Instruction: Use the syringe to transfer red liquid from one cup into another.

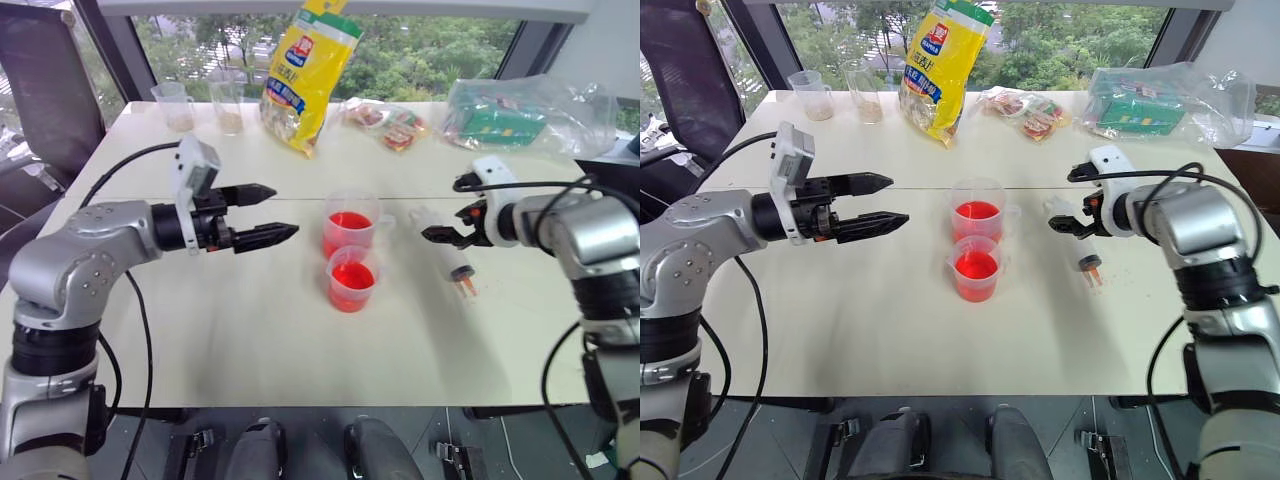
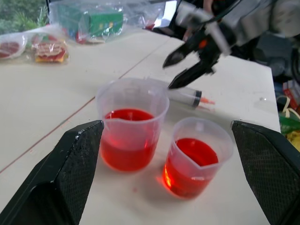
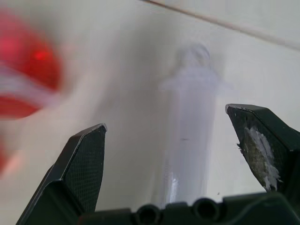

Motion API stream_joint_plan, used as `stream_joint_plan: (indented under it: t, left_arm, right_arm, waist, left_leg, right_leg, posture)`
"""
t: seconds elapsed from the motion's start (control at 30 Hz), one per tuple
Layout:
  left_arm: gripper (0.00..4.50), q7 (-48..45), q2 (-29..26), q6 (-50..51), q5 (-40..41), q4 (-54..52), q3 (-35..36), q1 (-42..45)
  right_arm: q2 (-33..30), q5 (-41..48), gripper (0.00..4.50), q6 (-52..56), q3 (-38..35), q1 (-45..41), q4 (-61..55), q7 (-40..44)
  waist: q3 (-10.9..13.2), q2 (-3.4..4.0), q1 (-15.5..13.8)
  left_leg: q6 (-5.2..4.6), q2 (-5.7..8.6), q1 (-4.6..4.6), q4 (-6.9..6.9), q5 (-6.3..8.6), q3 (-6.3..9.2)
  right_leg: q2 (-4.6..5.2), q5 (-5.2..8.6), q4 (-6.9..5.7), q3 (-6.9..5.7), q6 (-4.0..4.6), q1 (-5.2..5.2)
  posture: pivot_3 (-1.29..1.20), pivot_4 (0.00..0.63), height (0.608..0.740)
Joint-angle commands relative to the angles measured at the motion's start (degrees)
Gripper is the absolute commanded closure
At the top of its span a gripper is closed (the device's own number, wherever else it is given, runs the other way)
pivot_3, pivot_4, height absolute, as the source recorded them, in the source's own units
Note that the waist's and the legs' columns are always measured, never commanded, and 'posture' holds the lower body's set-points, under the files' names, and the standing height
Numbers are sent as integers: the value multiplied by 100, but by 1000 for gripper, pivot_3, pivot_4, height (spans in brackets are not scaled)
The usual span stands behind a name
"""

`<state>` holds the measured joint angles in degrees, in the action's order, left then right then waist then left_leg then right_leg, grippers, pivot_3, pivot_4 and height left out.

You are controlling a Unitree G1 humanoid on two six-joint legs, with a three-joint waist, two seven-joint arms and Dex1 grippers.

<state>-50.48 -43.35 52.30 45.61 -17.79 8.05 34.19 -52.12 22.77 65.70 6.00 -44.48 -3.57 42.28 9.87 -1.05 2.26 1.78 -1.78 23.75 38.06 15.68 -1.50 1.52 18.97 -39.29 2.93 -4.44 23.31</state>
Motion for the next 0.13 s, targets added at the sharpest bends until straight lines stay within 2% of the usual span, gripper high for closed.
stream_joint_plan:
  t: [0.03, 0.13]
  left_arm:
    - [0, -33, -199, 8, 123, -275, 225, -159]
    - [0, 45, -284, 66, 201, -307, 322, -272]
  right_arm:
    - [-470, 494, 39, -172, -611, 341, -1071, 623]
    - [-844, 724, 39, -158, -889, 659, -1506, 945]
  waist:
    - [0, 0, 1]
    - [0, 0, 6]
  left_leg:
    - [0, 0, 0, 0, 0, 1]
    - [0, -1, -3, 2, 0, 2]
  right_leg:
    - [0, 0, 0, 0, 0, 0]
    - [0, 0, -1, -1, 0, -4]
  posture:
    - [0, 150, 740]
    - [0, 150, 740]
